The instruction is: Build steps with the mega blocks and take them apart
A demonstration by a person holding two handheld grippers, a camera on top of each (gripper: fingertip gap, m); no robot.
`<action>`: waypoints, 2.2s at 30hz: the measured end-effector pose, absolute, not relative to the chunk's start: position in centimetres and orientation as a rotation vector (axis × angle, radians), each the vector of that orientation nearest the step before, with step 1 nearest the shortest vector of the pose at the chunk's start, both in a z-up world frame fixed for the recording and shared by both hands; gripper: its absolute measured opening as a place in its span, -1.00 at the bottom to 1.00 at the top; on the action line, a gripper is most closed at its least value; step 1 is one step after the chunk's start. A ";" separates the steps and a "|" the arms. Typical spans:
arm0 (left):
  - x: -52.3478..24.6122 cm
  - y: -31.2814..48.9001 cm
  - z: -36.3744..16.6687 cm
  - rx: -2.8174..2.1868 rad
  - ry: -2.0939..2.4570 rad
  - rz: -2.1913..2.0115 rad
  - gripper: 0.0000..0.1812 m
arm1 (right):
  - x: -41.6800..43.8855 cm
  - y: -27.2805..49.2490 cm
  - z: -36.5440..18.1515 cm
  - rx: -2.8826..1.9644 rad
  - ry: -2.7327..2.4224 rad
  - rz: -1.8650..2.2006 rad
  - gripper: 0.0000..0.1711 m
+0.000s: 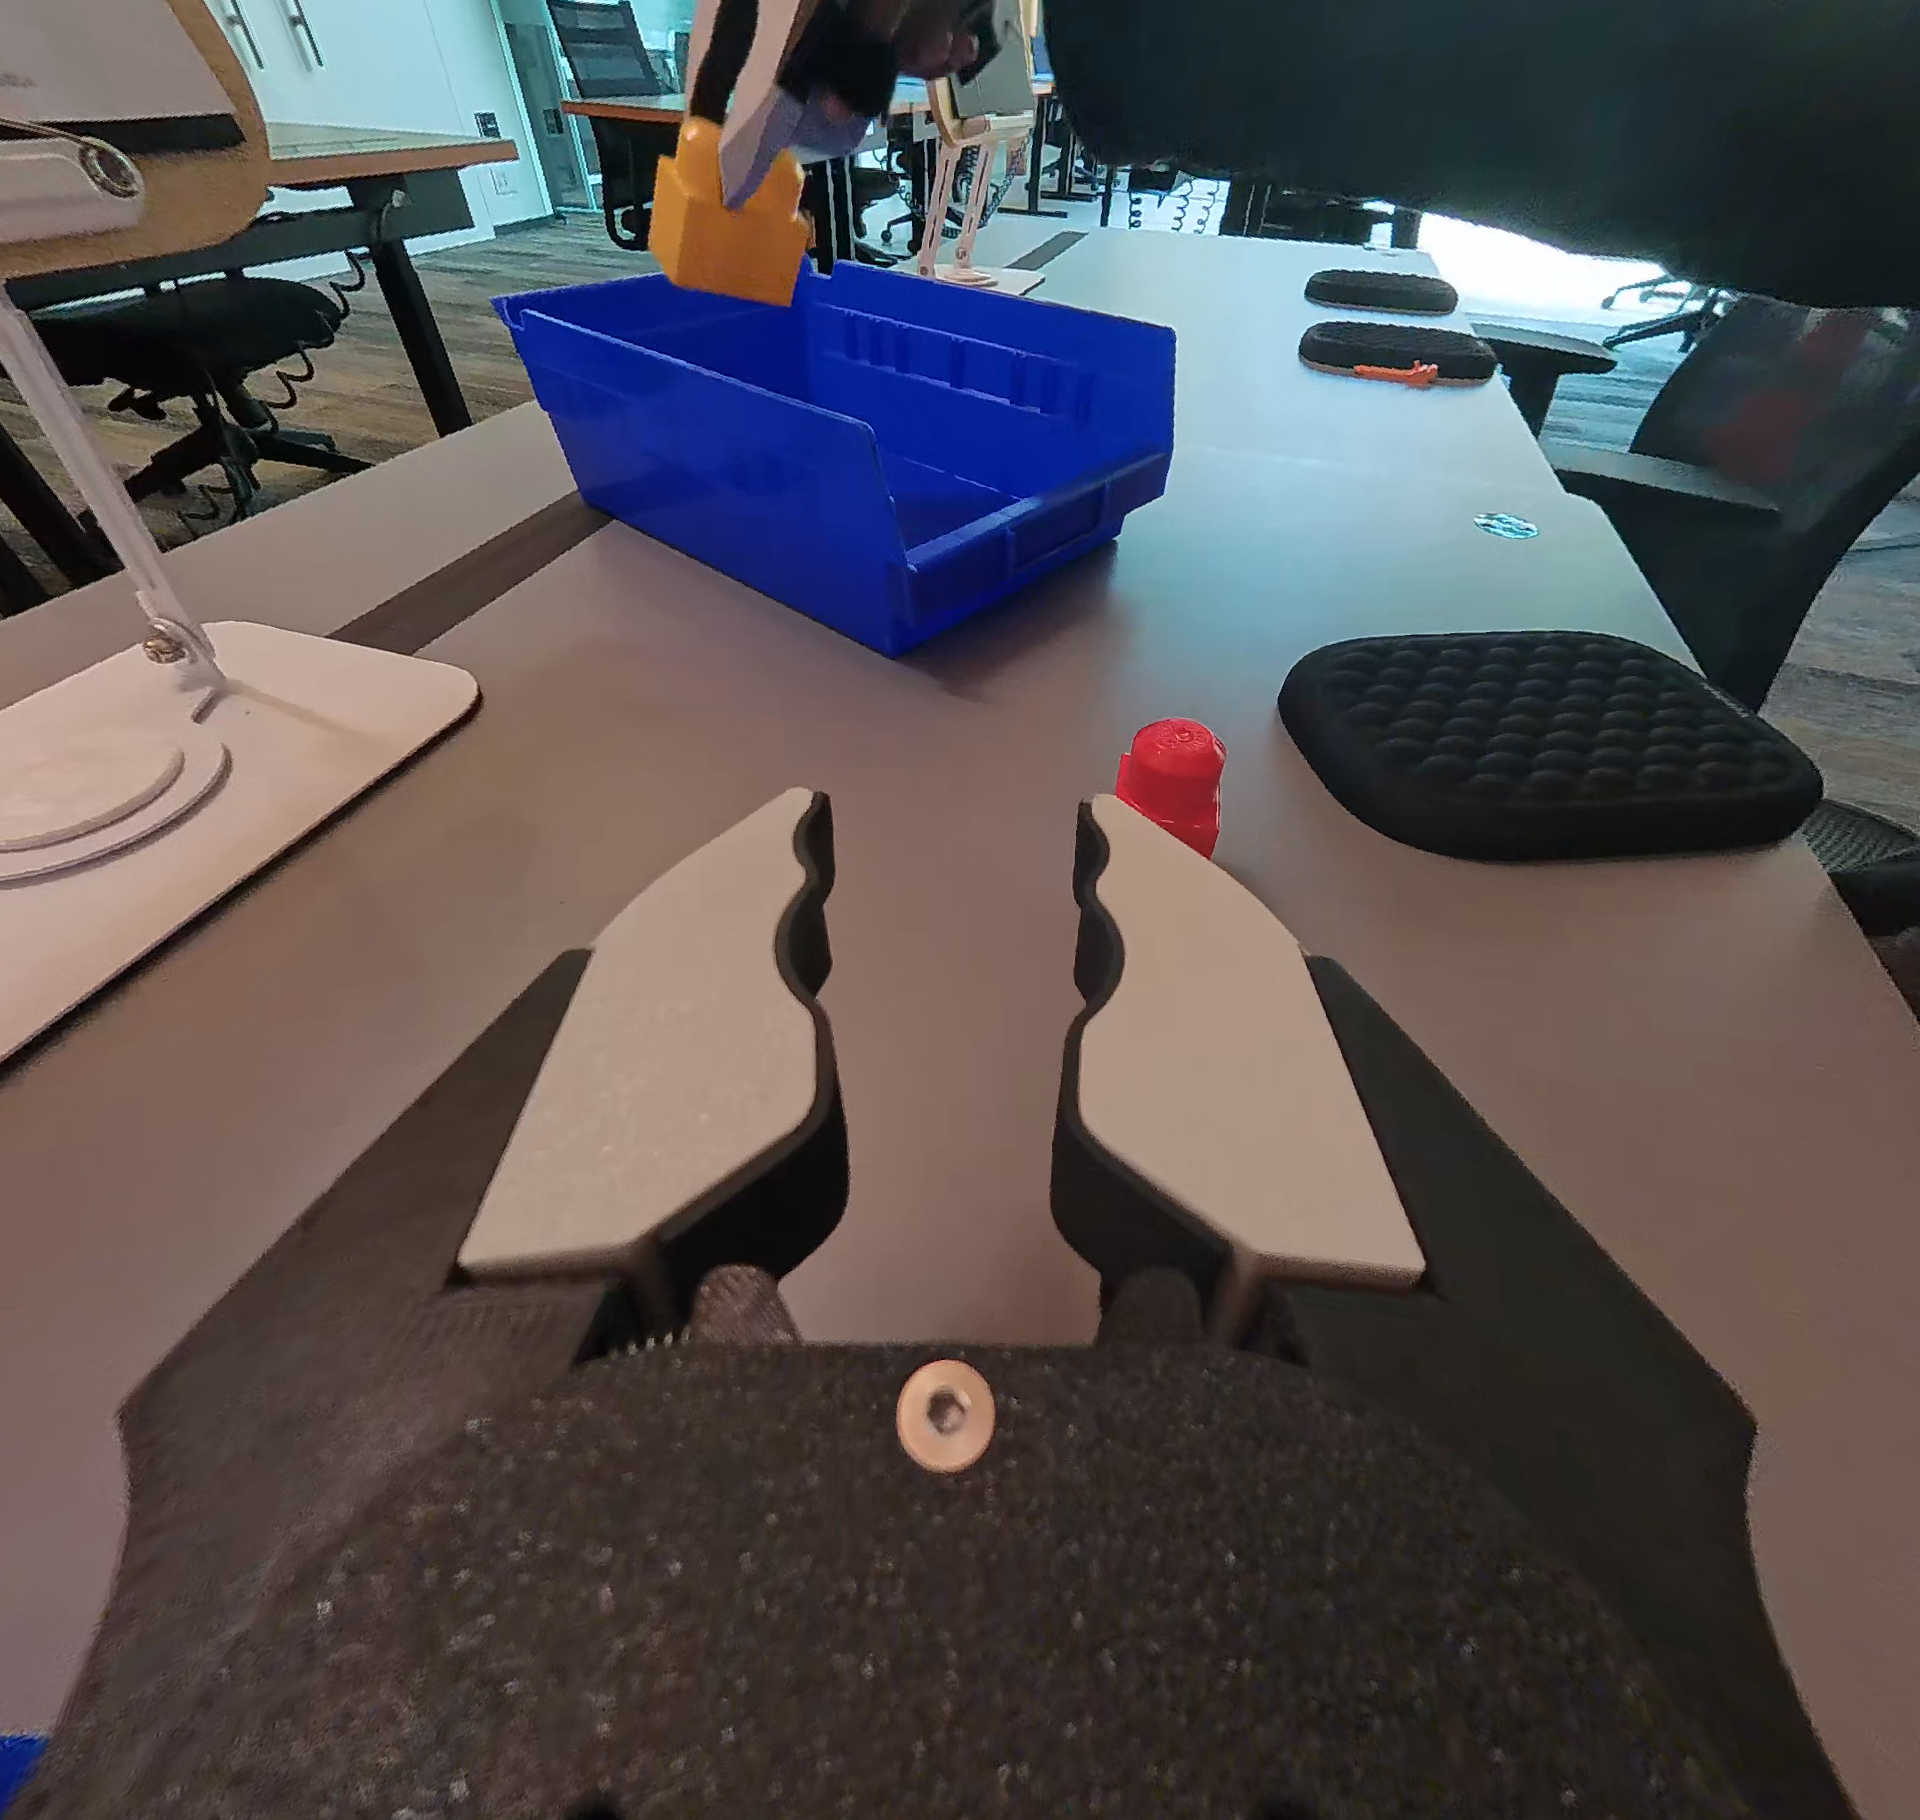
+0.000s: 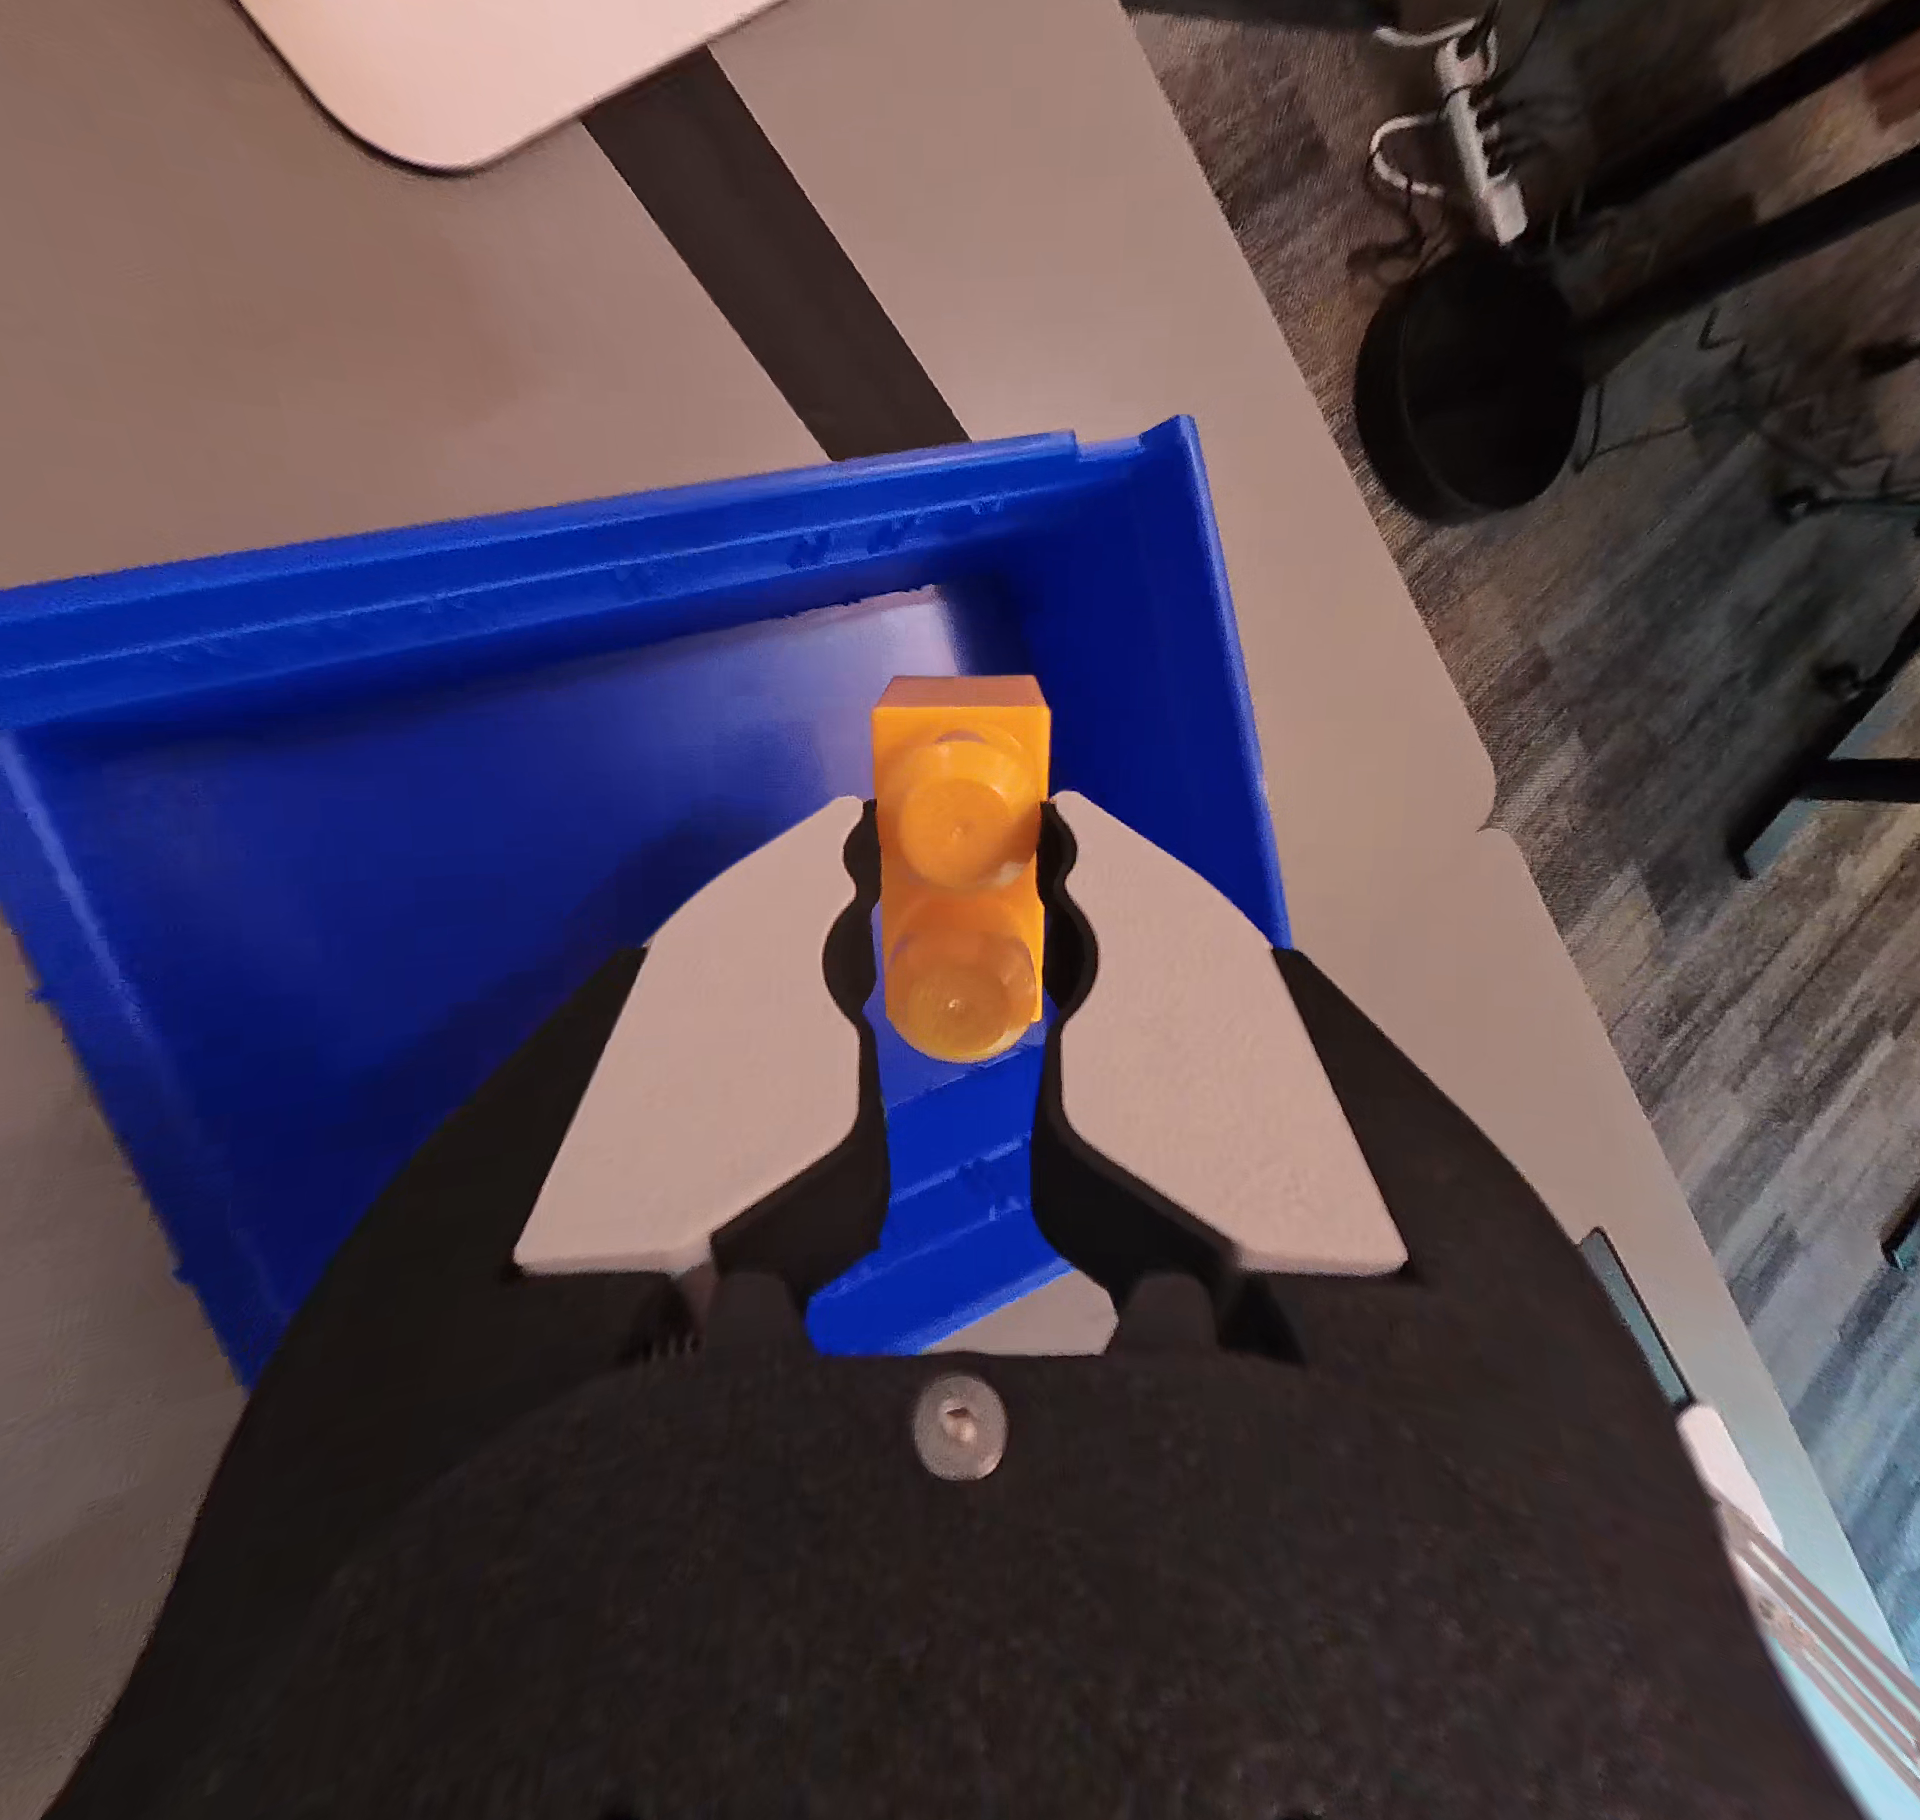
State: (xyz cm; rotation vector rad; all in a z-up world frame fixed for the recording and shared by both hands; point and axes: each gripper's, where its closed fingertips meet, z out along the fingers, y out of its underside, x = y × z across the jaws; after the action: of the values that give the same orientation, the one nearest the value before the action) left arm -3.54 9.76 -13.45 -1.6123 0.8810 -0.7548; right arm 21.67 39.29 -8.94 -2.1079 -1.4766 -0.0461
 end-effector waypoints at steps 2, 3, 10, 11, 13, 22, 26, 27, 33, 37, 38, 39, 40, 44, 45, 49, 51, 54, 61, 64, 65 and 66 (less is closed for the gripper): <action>-3.6 9.9 -13.4 -1.612 0.876 -0.753 -0.52 | 21.6 40.5 -10.2 -2.127 -1.502 -0.047 -0.67; -3.7 9.9 -13.4 -1.611 0.873 -0.752 -0.52 | 21.5 41.1 -10.9 -2.133 -1.519 -0.048 -0.66; -4.1 10.4 -13.8 -1.628 0.855 -0.759 -0.54 | 20.2 43.5 -15.2 -2.167 -1.653 -0.066 -0.66; -4.2 10.4 -13.8 -1.631 0.852 -0.763 -0.54 | 20.0 43.7 -15.7 -2.172 -1.668 -0.062 -0.66; -4.2 10.5 -13.9 -1.636 0.845 -0.768 -0.55 | 19.6 44.1 -16.4 -2.185 -1.690 -0.050 -0.66; -4.3 10.7 -14.3 -1.653 0.832 -0.785 -0.56 | 19.3 44.9 -19.0 -2.251 -1.753 -0.044 -0.66; -4.3 10.7 -14.4 -1.657 0.830 -0.788 -0.57 | 19.5 45.0 -19.7 -2.268 -1.760 -0.037 -0.66; -4.3 10.7 -14.4 -1.658 0.829 -0.789 -0.57 | 19.5 45.0 -19.7 -2.267 -1.758 -0.032 -0.66; -4.3 10.7 -14.6 -1.665 0.833 -0.789 -0.57 | 19.4 45.1 -19.7 -2.271 -1.759 -0.007 -0.66; -4.2 10.7 -14.8 -1.668 0.836 -0.788 -0.58 | 19.4 45.2 -19.7 -2.265 -1.759 -0.011 -0.66; -4.2 10.7 -14.8 -1.669 0.838 -0.787 -0.57 | 19.4 45.3 -19.7 -2.261 -1.756 -0.016 -0.66; -4.2 10.7 -14.9 -1.670 0.839 -0.788 -0.57 | 19.4 45.3 -19.6 -2.258 -1.752 -0.017 -0.65; -4.2 10.7 -14.9 -1.672 0.841 -0.787 -0.57 | 19.3 45.3 -19.4 -2.254 -1.747 -0.012 -0.63; -4.1 10.7 -15.0 -1.674 0.843 -0.787 -0.57 | 18.9 45.2 -17.9 -2.227 -1.733 0.005 -0.58; -4.1 10.7 -15.0 -1.674 0.845 -0.785 -0.57 | 18.9 45.1 -17.5 -2.220 -1.732 0.003 -0.58; -4.1 10.6 -14.8 -1.667 0.848 -0.781 -0.58 | 18.5 43.9 -15.6 -2.162 -1.744 -0.005 -0.57; -4.0 10.5 -14.7 -1.663 0.850 -0.783 -0.58 | 18.0 42.7 -14.1 -2.107 -1.759 -0.004 -0.57; -3.9 10.4 -14.5 -1.653 0.858 -0.782 -0.58 | 17.3 40.4 -11.8 -2.023 -1.796 -0.024 -0.58; -3.8 9.9 -13.3 -1.604 0.861 -0.764 -0.61 | 13.0 31.4 -7.0 -1.753 -1.860 0.071 -0.59; -3.9 9.9 -12.8 -1.579 0.847 -0.753 -0.64 | 11.0 26.6 -6.8 -1.648 -1.902 0.149 -0.60; -3.9 9.9 -12.6 -1.573 0.841 -0.751 -0.65 | 10.4 24.9 -6.9 -1.619 -1.917 0.177 -0.60; -4.0 9.9 -12.5 -1.567 0.833 -0.745 -0.67 | 9.8 23.4 -7.1 -1.591 -1.931 0.205 -0.60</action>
State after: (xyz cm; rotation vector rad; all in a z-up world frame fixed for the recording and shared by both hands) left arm -4.01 9.93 -12.46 -1.5670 0.8332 -0.7451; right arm 9.78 23.40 -7.13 -1.5905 -1.9310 0.2051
